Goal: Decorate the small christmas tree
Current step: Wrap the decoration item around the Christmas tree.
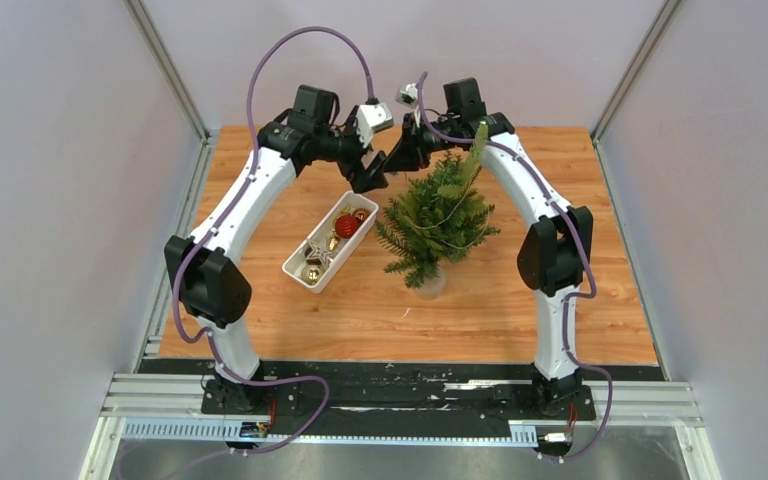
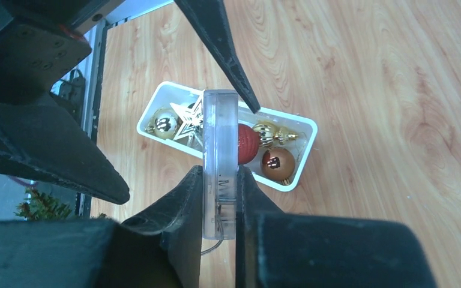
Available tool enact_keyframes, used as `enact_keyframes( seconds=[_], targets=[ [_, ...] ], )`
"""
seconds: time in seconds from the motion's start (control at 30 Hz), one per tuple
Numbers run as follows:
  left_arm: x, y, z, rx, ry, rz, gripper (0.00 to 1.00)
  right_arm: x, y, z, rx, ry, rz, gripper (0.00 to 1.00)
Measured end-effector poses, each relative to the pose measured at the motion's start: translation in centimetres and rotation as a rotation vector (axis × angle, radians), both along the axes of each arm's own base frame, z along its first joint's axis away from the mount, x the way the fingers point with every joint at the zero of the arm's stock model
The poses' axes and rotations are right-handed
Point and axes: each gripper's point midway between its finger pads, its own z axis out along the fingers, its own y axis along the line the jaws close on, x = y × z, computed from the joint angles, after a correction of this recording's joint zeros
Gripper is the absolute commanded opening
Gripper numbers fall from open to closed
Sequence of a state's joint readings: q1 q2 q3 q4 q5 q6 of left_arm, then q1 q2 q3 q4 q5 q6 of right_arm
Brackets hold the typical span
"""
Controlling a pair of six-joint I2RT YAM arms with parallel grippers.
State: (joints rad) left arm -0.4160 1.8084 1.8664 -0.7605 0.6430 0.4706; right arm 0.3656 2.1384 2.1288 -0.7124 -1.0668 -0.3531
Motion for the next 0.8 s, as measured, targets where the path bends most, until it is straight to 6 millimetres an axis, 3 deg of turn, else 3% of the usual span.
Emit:
enact_keyframes(
  seconds=[0.2, 0.57, 0.8],
  targets=[
    [-0.1, 0.7, 2.6, -0.014, -0.069, 0.027, 1.0, 0.5, -0.4, 1.9, -0.012, 0.002, -0.105, 0.0],
    [-6.2, 1.5, 10.7, -0.142, -0.139, -0.023, 1.0, 4.9, -4.0, 2.3, -0.06, -0.007, -0.426, 0.0],
    [-7.7, 1.9, 11.9, -0.158, -0.152, -0.037, 1.0, 5.6, -4.2, 2.5, -0.038, 0.013, -0.467, 0.0]
  ],
)
